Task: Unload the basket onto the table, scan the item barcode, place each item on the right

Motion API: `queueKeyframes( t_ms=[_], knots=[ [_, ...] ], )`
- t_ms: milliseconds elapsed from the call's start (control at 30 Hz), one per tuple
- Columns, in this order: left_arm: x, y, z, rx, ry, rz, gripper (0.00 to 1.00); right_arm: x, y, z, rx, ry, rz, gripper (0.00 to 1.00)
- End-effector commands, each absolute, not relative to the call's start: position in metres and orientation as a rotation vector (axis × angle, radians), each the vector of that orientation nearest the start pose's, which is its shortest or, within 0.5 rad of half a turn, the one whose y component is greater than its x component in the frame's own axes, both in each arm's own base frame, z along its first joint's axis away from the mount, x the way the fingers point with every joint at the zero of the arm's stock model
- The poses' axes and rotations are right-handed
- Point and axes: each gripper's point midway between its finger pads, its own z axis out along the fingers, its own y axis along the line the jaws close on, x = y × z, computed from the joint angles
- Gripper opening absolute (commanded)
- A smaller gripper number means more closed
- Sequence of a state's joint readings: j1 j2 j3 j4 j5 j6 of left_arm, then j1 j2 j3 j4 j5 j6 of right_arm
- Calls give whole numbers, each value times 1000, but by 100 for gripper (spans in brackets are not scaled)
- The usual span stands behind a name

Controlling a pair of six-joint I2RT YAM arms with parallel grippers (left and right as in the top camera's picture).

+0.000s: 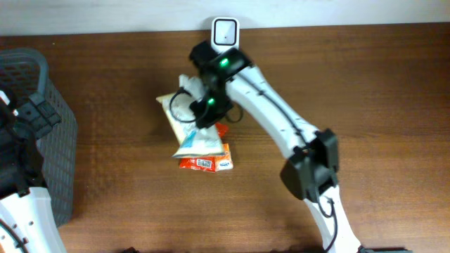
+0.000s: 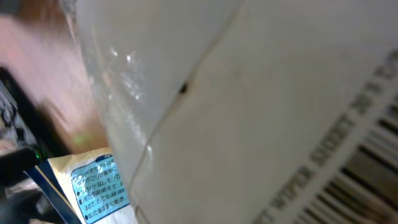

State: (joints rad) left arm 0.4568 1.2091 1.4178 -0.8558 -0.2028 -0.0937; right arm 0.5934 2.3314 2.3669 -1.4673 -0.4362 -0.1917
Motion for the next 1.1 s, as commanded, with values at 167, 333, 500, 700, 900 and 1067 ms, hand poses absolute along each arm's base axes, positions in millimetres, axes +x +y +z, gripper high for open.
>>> queueKeyframes(
  t_ms=[167,333,500,700,900,1067],
  knots=[
    [296,186,325,-709,2119,438,99,371,231,123,-1729,2567,467,4],
    [296,186,325,-709,2119,438,99,367,192,64,-1992,2428,523,4],
    [296,186,325,-709,2119,438,99,389,183,50,-1919,2403,475,17],
    [296,186,325,-709,2119,438,99,429,177,97,-1371,2665,405,78],
    [296,186,325,-709,2119,438,99,415,169,197,-783,2839,730,99],
    [296,186,325,-709,2119,438,99,423,137,238,-400,2831,733,99]
  ],
)
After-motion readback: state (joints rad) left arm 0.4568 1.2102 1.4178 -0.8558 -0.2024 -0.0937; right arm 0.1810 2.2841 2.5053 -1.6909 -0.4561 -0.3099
